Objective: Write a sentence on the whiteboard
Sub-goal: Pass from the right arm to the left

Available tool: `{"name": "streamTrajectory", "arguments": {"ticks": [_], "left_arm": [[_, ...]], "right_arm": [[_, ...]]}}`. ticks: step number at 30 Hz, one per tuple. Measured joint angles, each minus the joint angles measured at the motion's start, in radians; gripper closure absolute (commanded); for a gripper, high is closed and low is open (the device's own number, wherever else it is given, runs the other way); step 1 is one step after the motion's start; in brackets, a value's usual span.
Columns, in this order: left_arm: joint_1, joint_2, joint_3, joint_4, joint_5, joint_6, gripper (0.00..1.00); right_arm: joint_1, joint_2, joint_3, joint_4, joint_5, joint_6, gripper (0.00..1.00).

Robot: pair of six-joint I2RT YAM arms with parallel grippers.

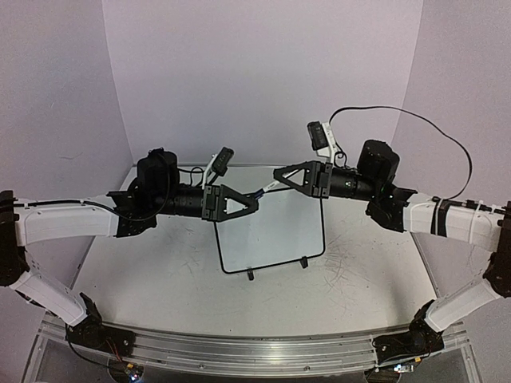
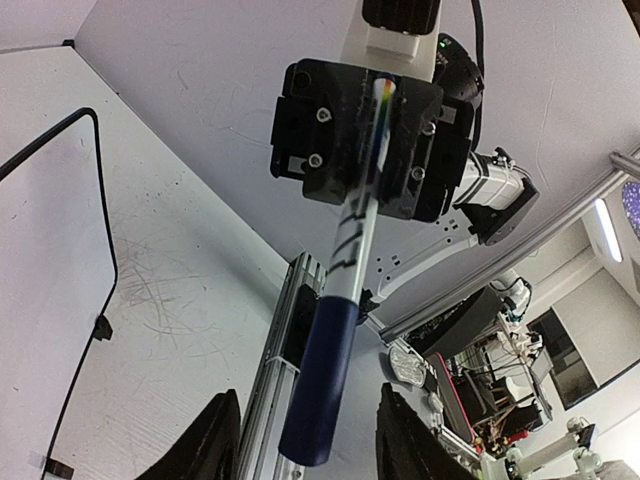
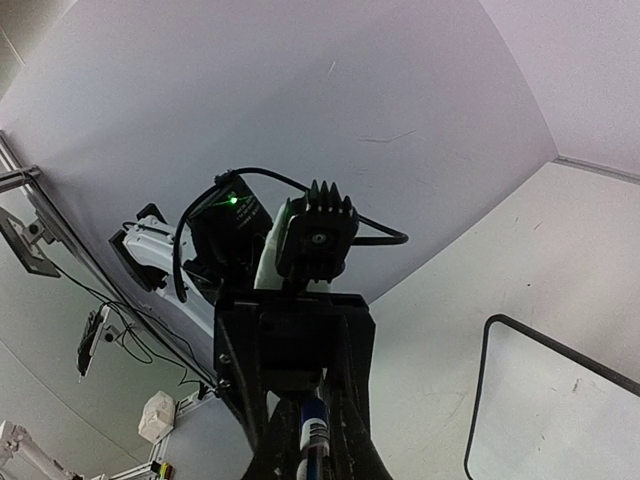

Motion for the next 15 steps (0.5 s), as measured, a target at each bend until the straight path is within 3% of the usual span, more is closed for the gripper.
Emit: {"name": "streamTrajectory", "arguments": {"ticks": [8, 15], "left_arm": [[0.0, 0.0, 0.001, 0.001, 0.001, -0.001, 0.73], [-0.003, 0.0, 0.002, 0.022, 0.017, 0.003, 0.99]], "right_arm": [[0.021, 0.012, 0.0, 0.007, -0.028, 0.0, 1.0], [0.02, 0.015, 0.0, 0.008, -0.04, 0.0, 0.99]]}}
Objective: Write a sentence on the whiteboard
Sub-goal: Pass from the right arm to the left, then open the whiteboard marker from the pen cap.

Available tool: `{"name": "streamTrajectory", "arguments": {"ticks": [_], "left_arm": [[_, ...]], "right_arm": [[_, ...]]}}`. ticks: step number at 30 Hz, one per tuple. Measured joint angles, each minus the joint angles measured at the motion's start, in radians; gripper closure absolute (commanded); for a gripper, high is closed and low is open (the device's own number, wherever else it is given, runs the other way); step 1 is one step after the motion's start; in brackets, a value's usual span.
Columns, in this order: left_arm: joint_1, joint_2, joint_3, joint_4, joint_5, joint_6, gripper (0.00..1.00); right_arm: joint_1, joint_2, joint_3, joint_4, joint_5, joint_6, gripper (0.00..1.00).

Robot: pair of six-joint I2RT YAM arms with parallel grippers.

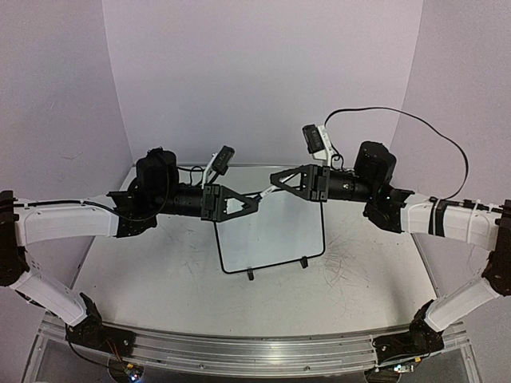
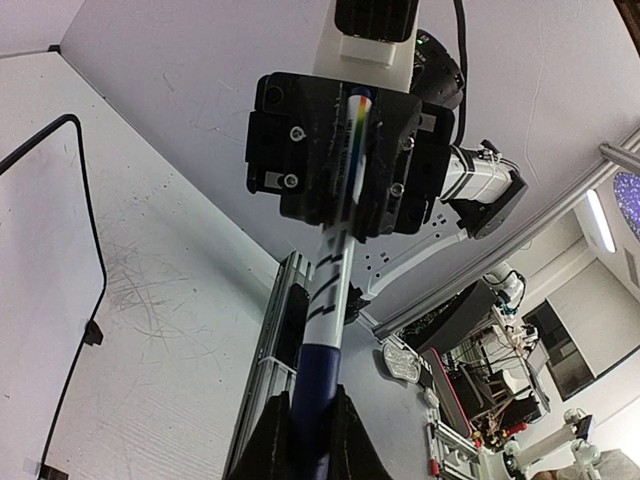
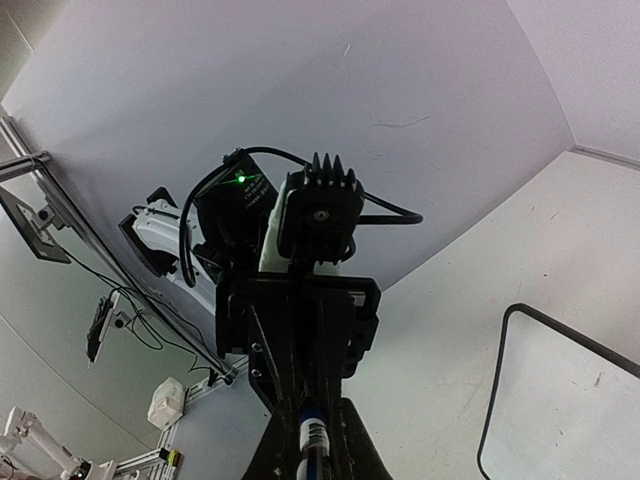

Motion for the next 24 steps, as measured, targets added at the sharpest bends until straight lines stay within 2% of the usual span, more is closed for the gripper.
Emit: {"name": "streamTrajectory", "arguments": {"ticks": [1, 4, 5, 7, 10, 13, 19, 24], "left_arm": [[0.0, 0.0, 0.0, 0.003, 0.001, 0.005, 1.0], [0.0, 0.0, 0.0, 0.004, -0.003, 0.013, 1.0], [0.0, 0.0, 0.0, 0.005, -0.009, 0.015, 1.0], [0.0, 0.0, 0.0, 0.005, -0.028, 0.016, 1.0], [0.002, 0.0, 0.0, 0.005, -0.047, 0.02, 1.0], [0.003, 0.0, 0.0, 0.005, -0.053, 0.022, 1.0], [0.003, 0.0, 0.0, 0.005, -0.046, 0.026, 1.0], [0.002, -0.001, 0.0, 0.007, -0.042, 0.03, 1.0]], "right_arm": [[0.0, 0.0, 0.0, 0.001, -0.001, 0.001, 0.91], [0.0, 0.0, 0.0, -0.005, 0.004, 0.0, 0.5], [0.0, 0.0, 0.0, -0.017, 0.012, -0.008, 0.42], [0.002, 0.0, 0.001, -0.055, 0.023, -0.017, 0.34], [0.002, 0.0, 0.002, -0.098, 0.033, -0.034, 0.33], [0.007, 0.0, -0.002, -0.096, 0.033, -0.015, 0.37], [0.039, 0.011, -0.021, 0.041, 0.029, 0.087, 0.6], [0.042, 0.04, -0.021, 0.089, 0.028, 0.13, 0.6]]}}
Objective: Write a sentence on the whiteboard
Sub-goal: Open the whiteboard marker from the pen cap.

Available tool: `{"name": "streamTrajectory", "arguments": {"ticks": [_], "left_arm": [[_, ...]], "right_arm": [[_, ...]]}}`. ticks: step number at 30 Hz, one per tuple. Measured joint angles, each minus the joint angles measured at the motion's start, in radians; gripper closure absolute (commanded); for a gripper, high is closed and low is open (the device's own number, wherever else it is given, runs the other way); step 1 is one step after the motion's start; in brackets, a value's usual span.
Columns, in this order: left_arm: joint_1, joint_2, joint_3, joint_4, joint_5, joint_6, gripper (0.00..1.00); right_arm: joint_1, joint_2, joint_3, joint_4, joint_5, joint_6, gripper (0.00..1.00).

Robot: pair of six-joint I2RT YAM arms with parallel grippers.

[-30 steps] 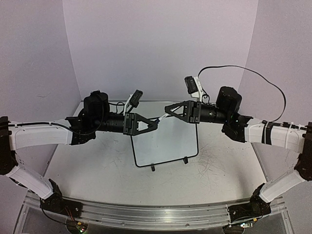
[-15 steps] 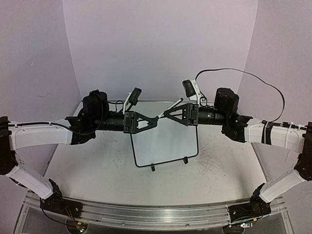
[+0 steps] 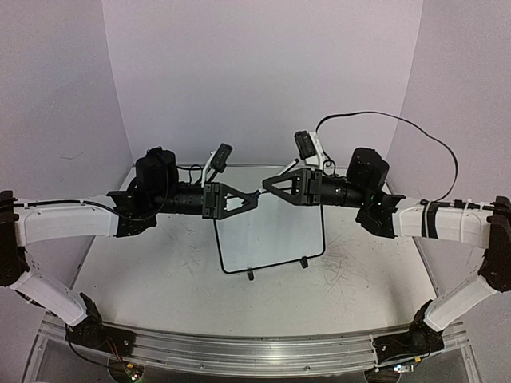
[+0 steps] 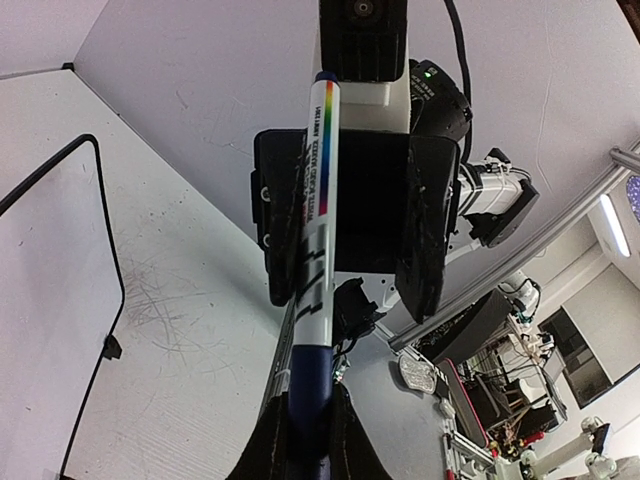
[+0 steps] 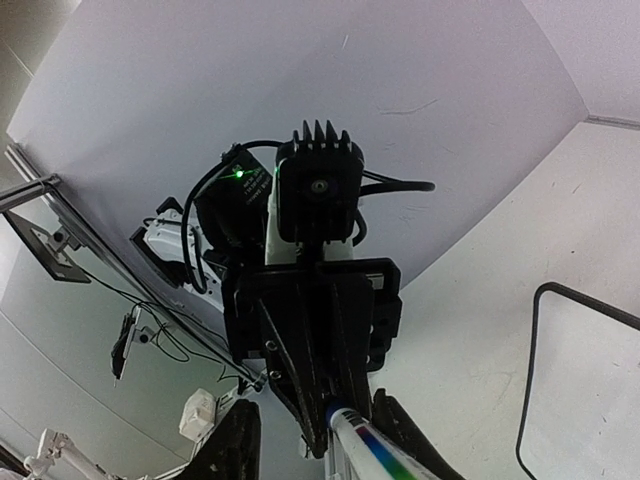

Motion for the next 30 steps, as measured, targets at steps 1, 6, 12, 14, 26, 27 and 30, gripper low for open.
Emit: {"name": "streamTrajectory", "arguments": {"ticks": [1, 6, 12, 14, 26, 27, 30], "left_arm": [[0.0, 0.0, 0.0, 0.0, 0.0, 0.0, 1.0], [0.0, -0.001, -0.001, -0.002, 0.002, 0.014, 1.0], [0.001, -0.001, -0.003, -0.006, 0.032, 0.018, 1.0], [0.001, -0.001, -0.003, -0.003, 0.039, 0.018, 1.0], [0.005, -0.005, -0.008, -0.003, 0.044, 0.024, 1.0], [0.005, -0.007, -0.011, -0.003, 0.043, 0.026, 1.0], [0.005, -0.012, -0.018, -0.004, 0.042, 0.037, 1.0]], "right_arm": [[0.0, 0.004, 0.0, 0.009, -0.002, 0.005, 0.59], [0.003, 0.029, 0.0, 0.039, -0.031, 0.029, 0.63], [0.003, 0.046, 0.001, 0.048, -0.048, 0.032, 0.76], [0.003, 0.046, 0.001, 0.046, -0.048, 0.029, 0.77], [0.004, 0.052, 0.002, 0.061, -0.048, 0.051, 0.61], [0.004, 0.052, 0.002, 0.062, -0.048, 0.055, 0.58], [0.004, 0.052, 0.003, 0.072, -0.048, 0.072, 0.57]]}}
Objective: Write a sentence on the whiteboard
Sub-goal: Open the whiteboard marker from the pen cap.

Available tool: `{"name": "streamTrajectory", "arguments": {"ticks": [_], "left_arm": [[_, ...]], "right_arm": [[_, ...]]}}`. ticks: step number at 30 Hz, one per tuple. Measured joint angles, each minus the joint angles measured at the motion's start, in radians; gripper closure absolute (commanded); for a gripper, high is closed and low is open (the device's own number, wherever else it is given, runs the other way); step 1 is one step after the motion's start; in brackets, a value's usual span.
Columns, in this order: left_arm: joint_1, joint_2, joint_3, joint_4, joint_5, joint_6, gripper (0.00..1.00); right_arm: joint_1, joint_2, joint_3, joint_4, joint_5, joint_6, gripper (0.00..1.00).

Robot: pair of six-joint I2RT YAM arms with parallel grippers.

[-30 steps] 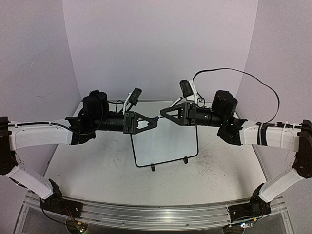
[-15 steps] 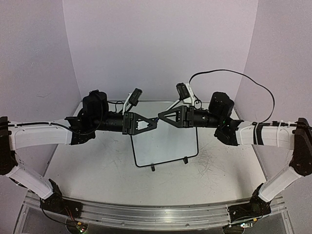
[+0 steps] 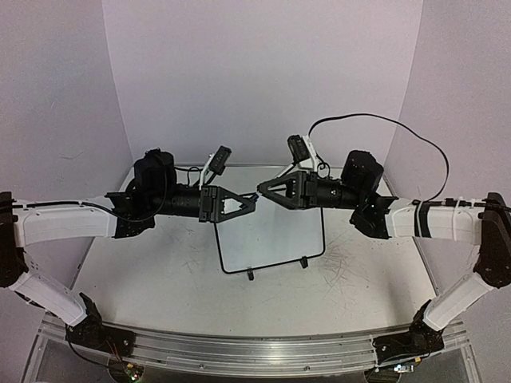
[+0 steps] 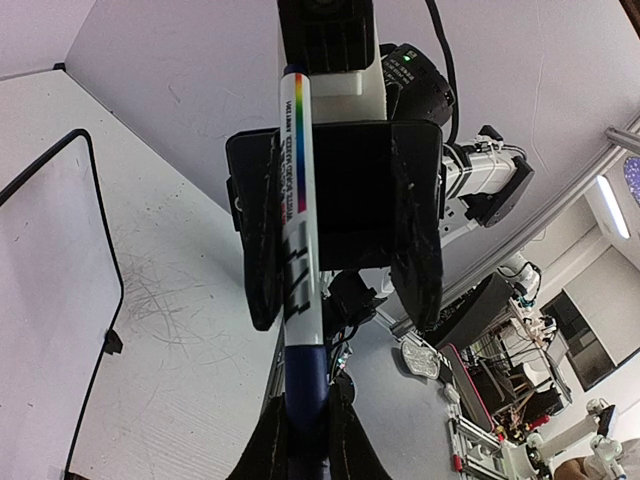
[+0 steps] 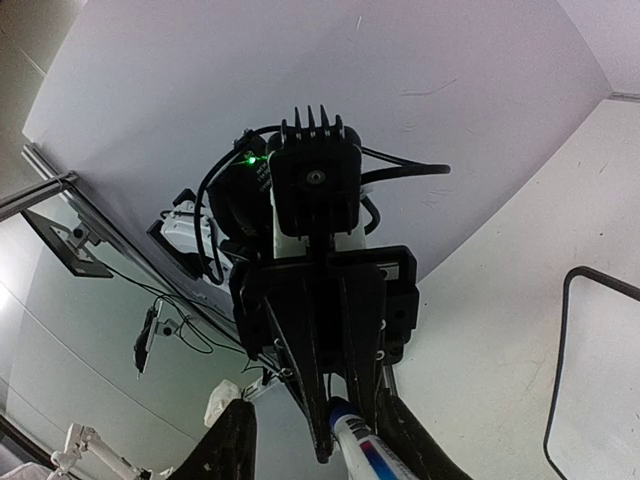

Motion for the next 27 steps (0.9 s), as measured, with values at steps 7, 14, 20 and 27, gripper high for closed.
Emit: {"name": "streamTrajectory", "arguments": {"ticks": [7, 14, 20, 27], "left_arm": [[-0.001, -0.024, -0.013, -0.001, 0.004, 0.017, 1.0], [-0.002, -0.046, -0.025, 0.003, 0.012, 0.029, 1.0], [-0.002, -0.046, -0.026, 0.002, 0.021, 0.028, 1.0], [-0.002, -0.046, -0.026, 0.002, 0.034, 0.028, 1.0]], "right_arm": [[-0.009, 0.002, 0.003, 0.009, -0.004, 0.036, 0.45], [-0.023, 0.036, 0.013, 0.028, -0.07, 0.071, 0.52], [-0.012, 0.06, 0.019, 0.039, -0.122, 0.089, 0.62], [-0.011, 0.06, 0.043, 0.062, -0.141, 0.093, 0.52]]}}
